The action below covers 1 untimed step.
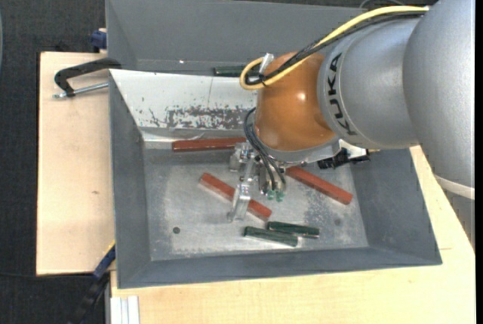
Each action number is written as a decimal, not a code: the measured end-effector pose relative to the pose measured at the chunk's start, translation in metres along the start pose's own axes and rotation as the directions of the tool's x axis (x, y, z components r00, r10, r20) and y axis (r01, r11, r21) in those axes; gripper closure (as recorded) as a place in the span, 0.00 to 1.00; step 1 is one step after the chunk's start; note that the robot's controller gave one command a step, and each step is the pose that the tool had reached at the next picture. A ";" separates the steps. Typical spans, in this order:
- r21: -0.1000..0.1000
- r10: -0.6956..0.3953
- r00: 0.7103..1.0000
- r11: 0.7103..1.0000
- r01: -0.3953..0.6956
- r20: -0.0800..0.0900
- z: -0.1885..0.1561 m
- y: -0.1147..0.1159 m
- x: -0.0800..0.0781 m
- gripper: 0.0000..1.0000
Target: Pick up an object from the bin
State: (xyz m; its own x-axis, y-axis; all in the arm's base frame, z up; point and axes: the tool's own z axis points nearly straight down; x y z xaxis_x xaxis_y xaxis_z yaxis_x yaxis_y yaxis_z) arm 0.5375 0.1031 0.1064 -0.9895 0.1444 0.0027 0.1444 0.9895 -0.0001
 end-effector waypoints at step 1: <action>-0.005 0.058 0.998 0.998 -0.058 0.012 -0.040 0.005 0.000 0.00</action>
Offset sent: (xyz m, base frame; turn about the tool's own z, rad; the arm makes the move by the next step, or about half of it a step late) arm -0.0041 0.0104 -0.0364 0.1619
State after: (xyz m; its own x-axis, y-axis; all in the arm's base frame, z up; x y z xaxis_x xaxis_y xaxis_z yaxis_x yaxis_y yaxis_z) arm 0.5386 0.1085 0.1467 -0.9795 0.2013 -0.0092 0.2013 0.9795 0.0049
